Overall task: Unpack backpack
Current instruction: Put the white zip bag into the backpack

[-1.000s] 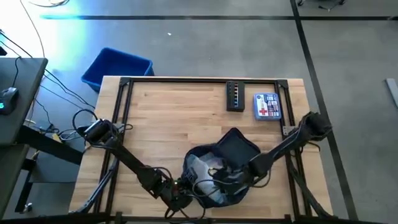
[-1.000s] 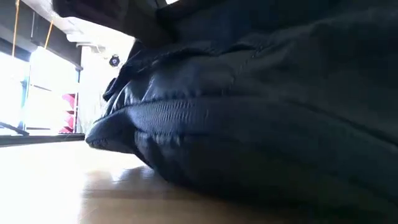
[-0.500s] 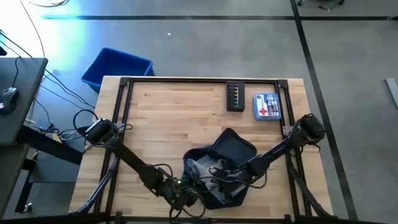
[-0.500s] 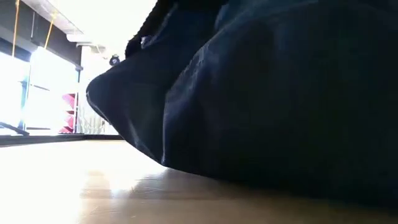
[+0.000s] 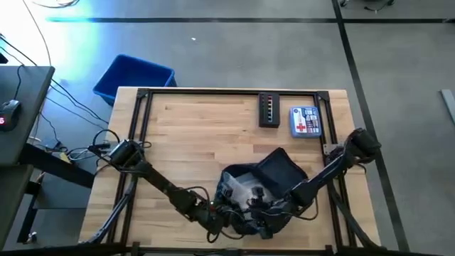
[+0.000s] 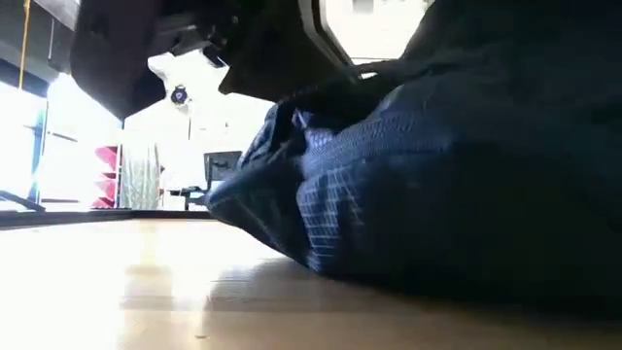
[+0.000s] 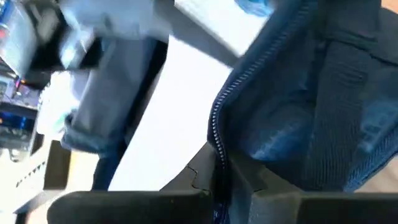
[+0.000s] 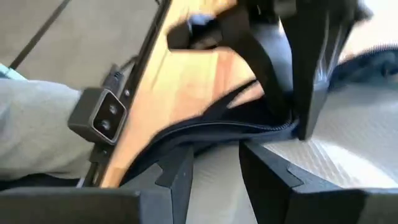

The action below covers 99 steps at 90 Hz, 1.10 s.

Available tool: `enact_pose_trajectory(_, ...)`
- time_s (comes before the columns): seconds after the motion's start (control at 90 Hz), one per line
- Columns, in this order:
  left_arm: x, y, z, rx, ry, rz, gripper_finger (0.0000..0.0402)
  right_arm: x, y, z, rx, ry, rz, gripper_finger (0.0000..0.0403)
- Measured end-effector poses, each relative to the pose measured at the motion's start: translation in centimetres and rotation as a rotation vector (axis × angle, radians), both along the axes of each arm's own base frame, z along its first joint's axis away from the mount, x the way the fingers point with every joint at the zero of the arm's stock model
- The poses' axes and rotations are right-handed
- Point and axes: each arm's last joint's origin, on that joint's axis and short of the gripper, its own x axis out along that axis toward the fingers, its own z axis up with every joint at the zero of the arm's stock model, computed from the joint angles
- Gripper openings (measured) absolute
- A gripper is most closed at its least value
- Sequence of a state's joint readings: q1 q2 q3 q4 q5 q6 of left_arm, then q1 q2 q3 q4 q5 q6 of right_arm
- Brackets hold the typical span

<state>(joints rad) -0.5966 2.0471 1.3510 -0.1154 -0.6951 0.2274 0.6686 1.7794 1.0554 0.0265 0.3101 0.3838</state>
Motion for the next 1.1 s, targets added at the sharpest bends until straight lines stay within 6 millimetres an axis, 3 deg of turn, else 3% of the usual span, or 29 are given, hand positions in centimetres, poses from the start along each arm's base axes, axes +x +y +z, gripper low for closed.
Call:
enact_pose_trajectory(0.2, 0.0, 0.1, -0.1, -0.014, 0.003, 0.024, 0.0, -2.0, 1.2, 2.9, -0.009, -0.121, -0.04, 0.0117)
enact_pose_trajectory(0.311, -0.1, 0.1, -0.1, -0.014, 0.005, 0.024, 0.0, -3.5, 0.9, 5.0, 0.003, -0.145, -0.113, 0.0117)
enact_pose_trajectory(0.422, -0.1, 0.1, -0.2, -0.021, 0.005, 0.029, 0.0, -5.5, -0.5, 7.0, 0.023, -0.083, -0.15, 0.0117)
enact_pose_trajectory(0.556, -0.2, 0.1, -0.2, -0.015, 0.007, 0.029, 0.0, -8.2, -1.9, 7.8, -0.042, 0.078, -0.058, 0.0117)
enact_pose_trajectory(0.656, -0.3, 0.2, -0.3, -0.001, 0.01, 0.061, 0.0, -10.0, -1.5, 7.0, -0.047, 0.267, 0.075, 0.0117)
enact_pose_trajectory(0.8, -0.5, 0.4, -0.5, 0.009, 0.024, 0.096, 0.0, -12.3, 0.0, 5.1, 0.063, 0.574, 0.067, 0.0122)
enact_pose_trajectory(0.911, -0.6, 0.5, -0.6, 0.006, 0.03, 0.104, 0.0, -13.9, 1.0, 3.5, 0.05, 0.718, -0.085, 0.012)
enact_pose_trajectory(1.1, -0.7, 0.3, -0.6, 0.019, 0.032, 0.093, 0.0, -15.4, 0.5, -0.2, -0.207, 0.697, -0.531, 0.0106)
